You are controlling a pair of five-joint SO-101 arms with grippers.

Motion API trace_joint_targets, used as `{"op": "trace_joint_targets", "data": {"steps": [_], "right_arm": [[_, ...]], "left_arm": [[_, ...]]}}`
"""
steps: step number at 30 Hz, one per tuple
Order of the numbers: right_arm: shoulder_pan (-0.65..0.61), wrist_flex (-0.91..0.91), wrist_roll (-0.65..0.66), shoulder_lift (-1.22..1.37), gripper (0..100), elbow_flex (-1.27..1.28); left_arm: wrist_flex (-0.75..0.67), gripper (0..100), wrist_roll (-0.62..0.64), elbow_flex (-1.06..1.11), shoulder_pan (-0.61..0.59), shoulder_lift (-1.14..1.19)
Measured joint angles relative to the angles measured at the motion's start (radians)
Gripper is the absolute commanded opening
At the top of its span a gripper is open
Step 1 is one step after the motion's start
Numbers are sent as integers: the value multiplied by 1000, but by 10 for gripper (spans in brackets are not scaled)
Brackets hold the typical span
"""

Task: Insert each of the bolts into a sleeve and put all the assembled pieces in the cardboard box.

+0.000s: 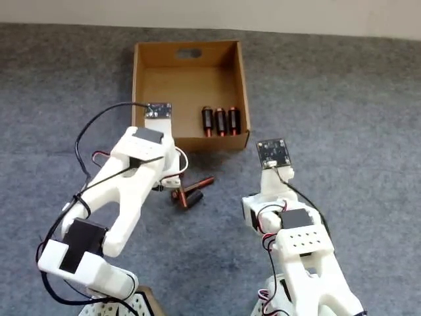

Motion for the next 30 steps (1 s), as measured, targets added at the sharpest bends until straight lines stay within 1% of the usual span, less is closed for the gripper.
{"op": "trace_joint_targets", "data": {"steps": [4, 7, 11, 15, 17, 20, 21, 22, 27, 30], "right_arm": [[0, 0, 0, 0, 5, 0], [0, 0, 0, 0, 5, 0], [0, 0, 0, 0, 5, 0], [0, 0, 0, 0, 5, 0], [0, 0, 0, 0, 5, 0], [0, 0, 0, 0, 5, 0], [0, 0, 0, 0, 5, 0], [0, 0, 0, 0, 5, 0], [0, 0, 0, 0, 5, 0], [0, 0, 0, 0, 5, 0]], "left_arm": [[35, 45, 0, -37, -32, 0], [89, 46, 0, -78, -29, 0], [155, 46, 0, -135, 14, 0], [169, 50, 23, -155, 51, 0], [169, 98, 86, -155, 57, 0], [169, 230, 164, -155, 54, 0], [169, 259, 175, -155, 52, 0], [169, 264, 183, -155, 52, 0], [167, 216, 189, -155, 55, 0], [107, 187, 189, -144, 55, 0]]}}
